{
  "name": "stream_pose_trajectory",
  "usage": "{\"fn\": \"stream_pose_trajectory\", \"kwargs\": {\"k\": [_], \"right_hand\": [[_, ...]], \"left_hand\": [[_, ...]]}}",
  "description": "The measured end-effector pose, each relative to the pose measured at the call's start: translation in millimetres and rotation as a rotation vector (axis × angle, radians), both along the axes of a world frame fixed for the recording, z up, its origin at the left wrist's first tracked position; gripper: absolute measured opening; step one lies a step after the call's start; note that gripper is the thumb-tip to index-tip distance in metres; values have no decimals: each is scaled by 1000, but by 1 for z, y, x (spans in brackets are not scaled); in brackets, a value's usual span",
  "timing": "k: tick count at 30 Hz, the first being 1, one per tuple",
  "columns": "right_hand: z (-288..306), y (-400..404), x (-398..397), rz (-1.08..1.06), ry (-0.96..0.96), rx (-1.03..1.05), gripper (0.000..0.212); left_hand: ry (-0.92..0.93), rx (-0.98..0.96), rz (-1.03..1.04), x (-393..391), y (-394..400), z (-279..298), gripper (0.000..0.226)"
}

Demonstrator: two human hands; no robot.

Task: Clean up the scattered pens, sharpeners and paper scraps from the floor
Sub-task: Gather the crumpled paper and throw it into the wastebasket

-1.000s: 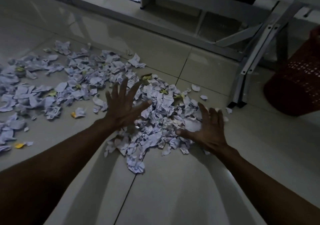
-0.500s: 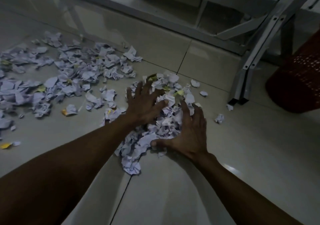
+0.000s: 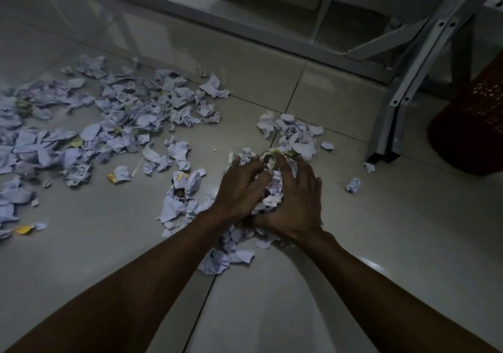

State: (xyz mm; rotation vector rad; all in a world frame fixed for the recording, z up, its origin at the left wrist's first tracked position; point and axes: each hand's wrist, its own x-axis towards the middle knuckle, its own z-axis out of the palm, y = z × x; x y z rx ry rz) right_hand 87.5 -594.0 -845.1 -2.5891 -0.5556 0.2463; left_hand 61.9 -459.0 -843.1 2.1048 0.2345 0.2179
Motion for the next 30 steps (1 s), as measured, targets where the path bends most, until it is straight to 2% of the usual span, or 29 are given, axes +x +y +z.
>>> {"fn": "stream_pose_trajectory", "kwargs": {"k": [4,5,8,9,13,16,18,21,22,24,26,27,30], "right_hand": [[-5,2,2,16,-22,6,132],[-5,2,2,17,-35,14,131],[-9,2,2,5,-79,57,126],[-11,2,2,7,-87,57,125],[-14,3,1,13,-99,83,122],[-11,1,1,34,-93,97,120],[-12,0,2,50,-86,108,118],[-15,-2,4,61,-92,135,118],[-15,-2,4,64,-96,135,118],[-16,-2,4,67,-106,120,120],[-17,-2,4,71,-110,109,121],[-16,-2,4,76,-111,114,122],[-20,-4,5,84,-109,112,123]], "left_hand": [[-26,-76,84,-4,-2,2,41],[-53,-97,97,-4,-2,1,38],[-144,-226,195,-5,0,0,11],[-174,-233,232,-5,-1,1,11],[-134,-226,329,-6,-4,0,38],[-123,-74,322,-6,-10,0,25],[-158,4,322,-7,-14,-1,35],[-204,126,312,-10,-16,1,22],[-207,132,302,-11,-14,0,22],[-183,43,255,-15,-10,1,39],[-155,9,182,-18,-8,4,47],[-154,79,164,-19,-6,4,46],[-188,486,133,-17,2,0,40]]}}
